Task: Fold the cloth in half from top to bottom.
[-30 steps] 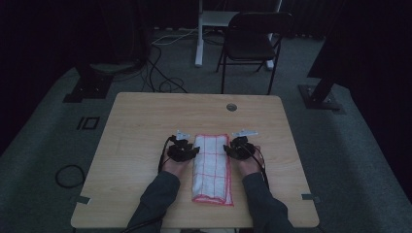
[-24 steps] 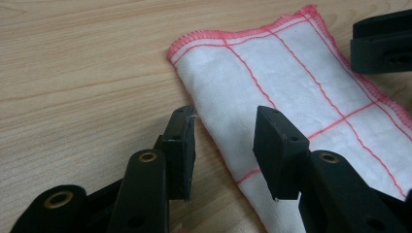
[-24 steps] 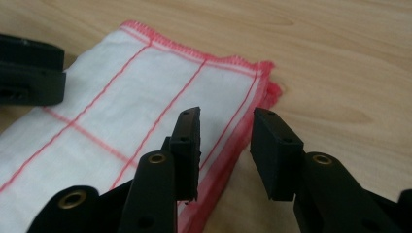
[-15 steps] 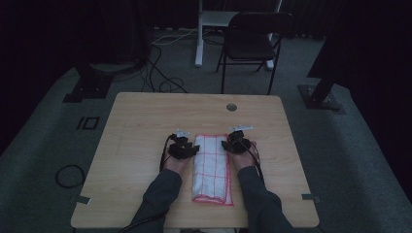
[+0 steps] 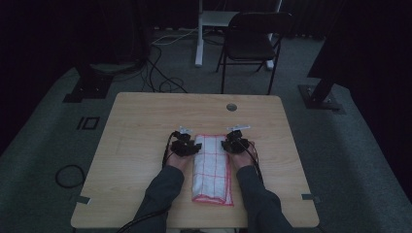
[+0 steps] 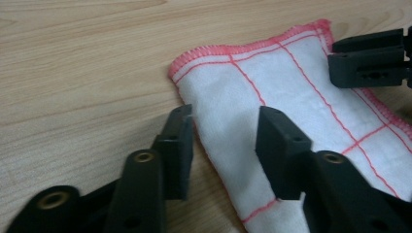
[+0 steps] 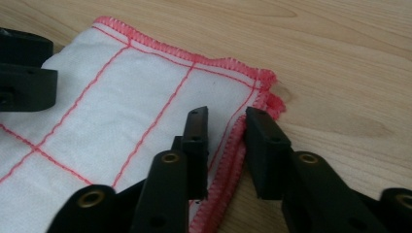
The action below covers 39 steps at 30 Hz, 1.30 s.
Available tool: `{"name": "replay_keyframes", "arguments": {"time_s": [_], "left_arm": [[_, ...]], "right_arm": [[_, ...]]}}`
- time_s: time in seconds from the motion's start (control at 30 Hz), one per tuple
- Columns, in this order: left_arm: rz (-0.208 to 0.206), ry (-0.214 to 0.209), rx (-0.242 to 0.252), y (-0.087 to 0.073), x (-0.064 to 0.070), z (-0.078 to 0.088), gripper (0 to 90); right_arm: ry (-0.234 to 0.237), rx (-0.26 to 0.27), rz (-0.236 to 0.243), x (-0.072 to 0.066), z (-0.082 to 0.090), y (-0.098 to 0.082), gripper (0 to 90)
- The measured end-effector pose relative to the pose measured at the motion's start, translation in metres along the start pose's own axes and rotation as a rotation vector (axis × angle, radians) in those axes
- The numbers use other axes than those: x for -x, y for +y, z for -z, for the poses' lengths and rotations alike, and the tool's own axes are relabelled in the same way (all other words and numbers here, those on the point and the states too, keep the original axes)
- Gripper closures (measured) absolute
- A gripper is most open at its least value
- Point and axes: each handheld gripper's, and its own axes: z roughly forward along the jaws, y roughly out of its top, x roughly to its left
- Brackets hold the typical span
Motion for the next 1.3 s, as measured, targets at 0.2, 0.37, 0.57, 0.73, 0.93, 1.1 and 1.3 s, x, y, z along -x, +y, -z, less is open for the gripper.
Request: {"name": "replay_keyframes", "arguments": {"time_s": [0.2, 0.37, 0.57, 0.73, 0.93, 1.1, 1.3], "left_arm": [[0.017, -0.011, -0.051, 0.007, -0.002, -0.003, 80.1], [0.025, -0.013, -0.045, 0.007, -0.002, -0.004, 86.2], [0.036, -0.015, -0.044, 0.01, -0.004, -0.005, 87.1], [0.032, -0.013, -0.037, 0.015, -0.005, -0.002, 87.2], [0.034, -0.018, -0.006, 0.021, -0.005, 0.004, 87.3], [0.019, -0.021, 0.021, 0.028, -0.002, 0.011, 87.3], [0.008, -0.03, 0.066, 0.04, 0.001, 0.023, 87.3]], "right_arm": [[0.027, 0.003, -0.016, 0.001, -0.002, 0.001, 84.1], [0.048, 0.006, -0.035, 0.004, -0.003, 0.002, 85.8], [0.048, -0.007, -0.019, 0.006, -0.005, 0.008, 86.1], [0.048, 0.01, -0.007, 0.006, -0.001, 0.014, 86.1], [0.045, 0.04, 0.005, 0.005, 0.008, 0.021, 86.1], [0.041, 0.074, 0.013, 0.006, 0.015, 0.025, 86.1], [0.035, 0.122, 0.021, 0.007, 0.025, 0.031, 86.1]]}}
